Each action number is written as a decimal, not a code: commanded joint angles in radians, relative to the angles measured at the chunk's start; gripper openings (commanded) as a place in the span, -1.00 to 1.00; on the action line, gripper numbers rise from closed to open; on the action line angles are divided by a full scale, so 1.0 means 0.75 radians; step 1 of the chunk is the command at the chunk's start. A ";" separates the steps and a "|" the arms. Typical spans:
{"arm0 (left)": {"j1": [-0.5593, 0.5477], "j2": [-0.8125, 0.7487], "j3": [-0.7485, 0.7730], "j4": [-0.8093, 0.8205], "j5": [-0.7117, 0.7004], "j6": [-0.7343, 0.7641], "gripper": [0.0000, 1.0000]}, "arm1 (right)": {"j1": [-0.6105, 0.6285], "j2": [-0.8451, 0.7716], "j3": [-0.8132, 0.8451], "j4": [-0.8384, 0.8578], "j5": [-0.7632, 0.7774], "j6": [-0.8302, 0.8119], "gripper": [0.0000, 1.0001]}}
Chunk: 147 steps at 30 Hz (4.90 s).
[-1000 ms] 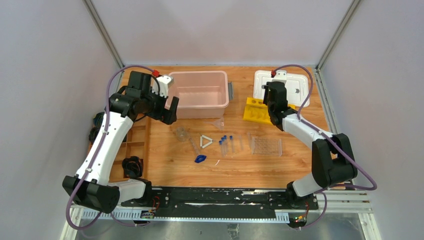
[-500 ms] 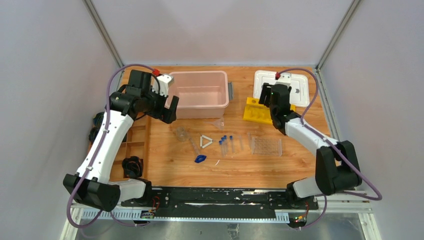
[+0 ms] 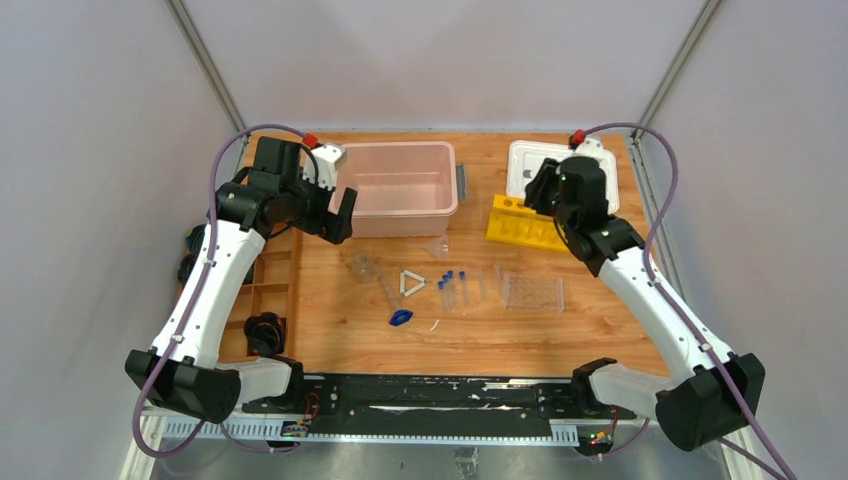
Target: Organize the chemistry lab equipment
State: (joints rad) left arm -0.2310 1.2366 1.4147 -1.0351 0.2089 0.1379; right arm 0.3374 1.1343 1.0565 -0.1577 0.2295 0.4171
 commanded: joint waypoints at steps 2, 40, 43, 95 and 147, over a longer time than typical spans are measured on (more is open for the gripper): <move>0.009 -0.009 0.029 0.001 0.013 -0.014 1.00 | 0.211 0.046 -0.008 -0.370 -0.156 0.108 -0.20; 0.009 -0.072 -0.040 -0.004 0.036 -0.028 1.00 | 0.439 0.726 -0.144 -0.227 -0.069 0.214 -0.52; 0.010 -0.075 -0.043 -0.006 0.040 -0.032 1.00 | 0.438 0.729 -0.134 -0.227 -0.073 0.221 -0.73; 0.011 -0.118 -0.029 0.036 1.029 -0.170 0.44 | 0.976 0.272 0.199 0.515 -0.087 0.472 -1.00; 0.020 -0.201 -0.213 0.196 0.941 -0.099 -1.00 | 0.915 0.480 0.587 -0.085 -0.270 0.486 -0.03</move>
State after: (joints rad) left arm -0.2180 1.1229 1.2625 -0.8932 0.9169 0.0063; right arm 1.0454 1.4654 1.4502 -0.0856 0.1387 0.7803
